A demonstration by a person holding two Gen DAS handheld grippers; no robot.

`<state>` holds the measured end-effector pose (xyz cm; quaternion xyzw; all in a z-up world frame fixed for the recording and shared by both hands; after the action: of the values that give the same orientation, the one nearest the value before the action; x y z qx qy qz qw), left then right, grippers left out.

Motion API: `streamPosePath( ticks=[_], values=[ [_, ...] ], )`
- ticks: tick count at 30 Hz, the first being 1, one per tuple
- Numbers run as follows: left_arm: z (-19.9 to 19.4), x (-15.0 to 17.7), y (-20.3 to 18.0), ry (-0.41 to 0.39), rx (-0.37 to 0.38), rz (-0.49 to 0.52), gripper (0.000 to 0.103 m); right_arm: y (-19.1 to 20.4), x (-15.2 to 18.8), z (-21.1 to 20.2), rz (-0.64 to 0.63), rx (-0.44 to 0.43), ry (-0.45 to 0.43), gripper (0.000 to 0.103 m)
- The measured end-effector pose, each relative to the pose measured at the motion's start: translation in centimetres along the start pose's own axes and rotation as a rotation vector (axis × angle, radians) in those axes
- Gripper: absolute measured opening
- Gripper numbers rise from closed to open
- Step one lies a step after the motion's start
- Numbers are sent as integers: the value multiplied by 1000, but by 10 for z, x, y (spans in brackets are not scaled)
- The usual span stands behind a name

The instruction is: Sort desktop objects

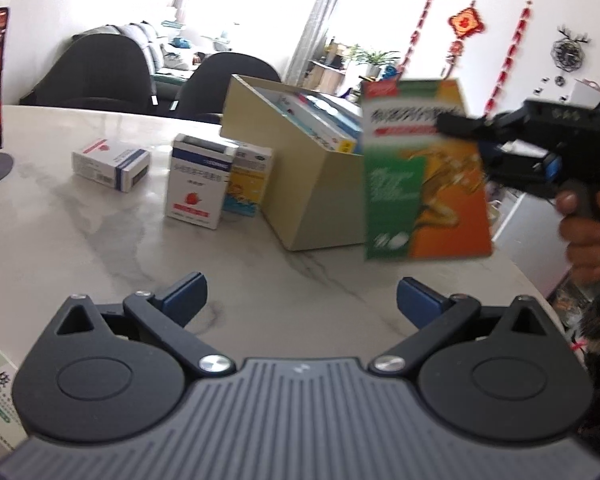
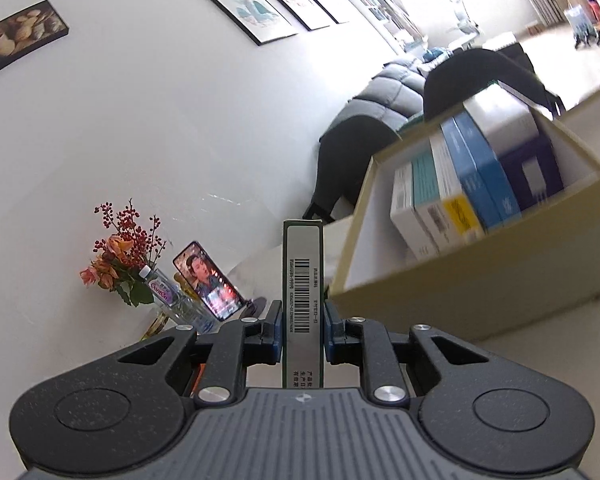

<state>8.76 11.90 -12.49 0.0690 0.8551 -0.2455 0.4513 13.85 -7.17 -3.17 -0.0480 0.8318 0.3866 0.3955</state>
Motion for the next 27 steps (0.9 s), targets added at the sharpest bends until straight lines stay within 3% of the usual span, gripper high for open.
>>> streamPosePath(
  ticks=[14, 27],
  values=[
    [-9, -9, 27, -28, -63, -68, 103, 27, -75, 16, -166, 72, -34, 21],
    [-14, -15, 51, -35, -112, -115, 103, 2, -115, 90, -190, 206, 20, 21]
  ],
)
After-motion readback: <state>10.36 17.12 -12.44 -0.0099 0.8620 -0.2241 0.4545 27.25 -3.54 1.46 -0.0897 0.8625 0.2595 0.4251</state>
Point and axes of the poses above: each gripper's, at about its wrist camera, not at the fingertips, and z roughly the way its jaws point, y to its left, x to its underside, the point moved 10 cm from there along z, roughly the way its jaws point, and after that the axes turned 5 degrees about x, right-handed, at the moved point
